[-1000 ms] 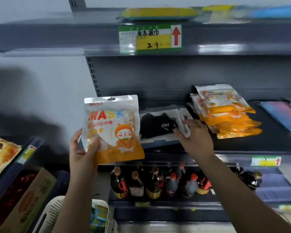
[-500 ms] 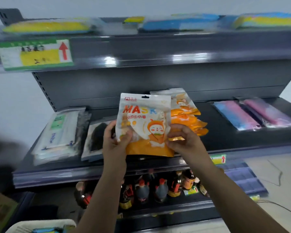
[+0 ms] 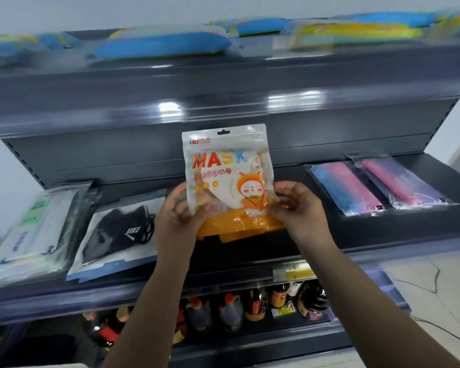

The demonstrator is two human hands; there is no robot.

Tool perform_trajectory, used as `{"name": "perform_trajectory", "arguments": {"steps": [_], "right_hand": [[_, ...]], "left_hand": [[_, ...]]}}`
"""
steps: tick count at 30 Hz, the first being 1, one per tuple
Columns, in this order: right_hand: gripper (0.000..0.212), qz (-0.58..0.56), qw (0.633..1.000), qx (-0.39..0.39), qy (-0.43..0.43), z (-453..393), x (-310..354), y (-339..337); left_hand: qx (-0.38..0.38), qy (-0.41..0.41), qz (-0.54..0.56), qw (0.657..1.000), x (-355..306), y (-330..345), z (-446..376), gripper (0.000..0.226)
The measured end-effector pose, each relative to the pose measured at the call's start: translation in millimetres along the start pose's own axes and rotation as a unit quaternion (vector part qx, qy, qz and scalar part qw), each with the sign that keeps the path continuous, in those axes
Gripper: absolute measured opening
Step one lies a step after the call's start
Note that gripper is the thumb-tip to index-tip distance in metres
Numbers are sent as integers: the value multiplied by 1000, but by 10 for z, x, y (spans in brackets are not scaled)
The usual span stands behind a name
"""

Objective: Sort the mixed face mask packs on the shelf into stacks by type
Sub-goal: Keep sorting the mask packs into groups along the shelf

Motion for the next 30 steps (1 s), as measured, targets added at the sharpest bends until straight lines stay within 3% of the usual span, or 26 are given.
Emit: {"name": "perform_trajectory", "arguments": {"steps": [9, 16, 22, 30], "right_hand": [[36, 71, 997, -19, -35, -499, -21, 91], [31, 147, 988, -31, -36, -796, -113, 179], [14, 248, 967, -33, -46, -904, -259, 125], [26, 224, 971, -36, -74, -964, -275, -329]], "left_hand": [[2, 15, -67, 998, 95, -56, -563, 43], [-2, 4, -154, 988, 161, -72, -873, 55], [25, -50, -318, 946, 292, 6, -937, 56], [-15, 122, -488, 864, -95, 489, -775, 53]]}}
Point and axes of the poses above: each hand's wrist, its own z-axis away from the middle knuckle, its own y-axis out of the palm, x = y × z, the point moved 2 cm from there along -z, towards the middle knuckle, and after that the axes turned 7 degrees about x, right-handed, at the moved point
